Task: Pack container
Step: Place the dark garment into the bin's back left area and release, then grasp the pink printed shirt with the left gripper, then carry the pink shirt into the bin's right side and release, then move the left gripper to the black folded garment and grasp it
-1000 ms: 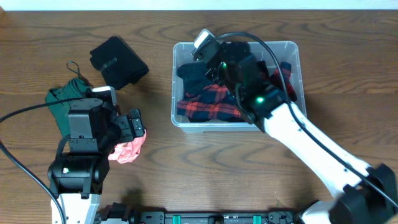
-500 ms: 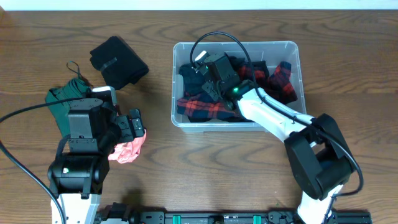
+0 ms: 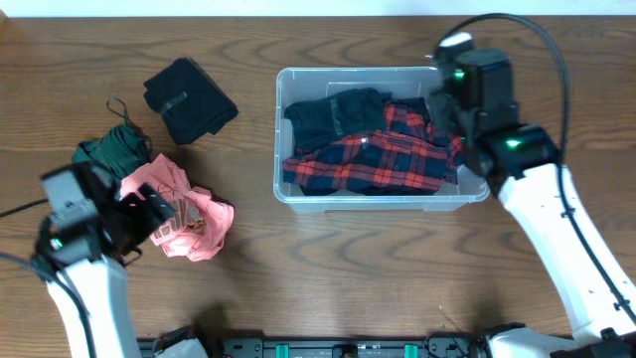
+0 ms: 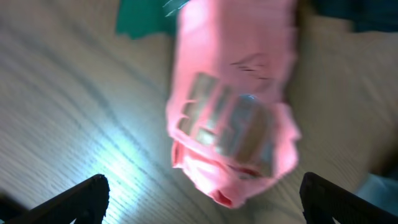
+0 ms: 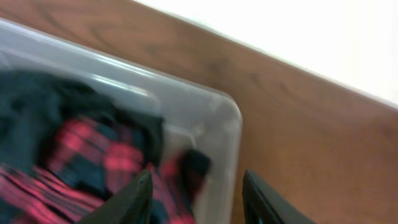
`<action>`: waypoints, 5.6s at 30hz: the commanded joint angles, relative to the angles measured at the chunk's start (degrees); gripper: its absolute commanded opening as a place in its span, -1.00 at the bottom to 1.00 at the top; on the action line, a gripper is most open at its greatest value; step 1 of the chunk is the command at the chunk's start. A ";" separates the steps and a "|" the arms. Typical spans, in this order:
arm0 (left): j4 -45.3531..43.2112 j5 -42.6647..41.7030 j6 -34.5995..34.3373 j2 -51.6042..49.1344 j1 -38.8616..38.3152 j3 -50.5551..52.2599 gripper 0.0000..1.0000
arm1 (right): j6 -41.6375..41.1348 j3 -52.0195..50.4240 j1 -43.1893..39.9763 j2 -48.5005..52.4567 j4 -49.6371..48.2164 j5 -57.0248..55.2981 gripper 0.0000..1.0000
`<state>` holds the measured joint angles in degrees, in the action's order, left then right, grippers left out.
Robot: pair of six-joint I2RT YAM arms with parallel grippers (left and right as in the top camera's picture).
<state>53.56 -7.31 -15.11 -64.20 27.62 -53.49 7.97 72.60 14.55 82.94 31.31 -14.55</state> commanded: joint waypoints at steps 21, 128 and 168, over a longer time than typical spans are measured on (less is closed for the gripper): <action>-14.51 -36.54 13.81 -35.95 5.73 -1.14 -0.08 | -8.35 -0.28 -10.14 -0.20 10.19 -0.31 -0.27; -34.21 -16.22 -2.95 -57.90 -9.31 -33.31 0.96 | -9.62 -0.42 -18.27 -7.87 16.41 -4.52 -0.21; -23.21 -25.75 1.66 -46.29 -11.32 -33.70 -0.88 | -9.60 -0.44 -18.27 -5.66 16.33 -4.55 -0.21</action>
<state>28.47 -31.27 -16.32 -118.91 16.84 -86.72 -1.06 72.27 -3.09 76.88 47.55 -18.87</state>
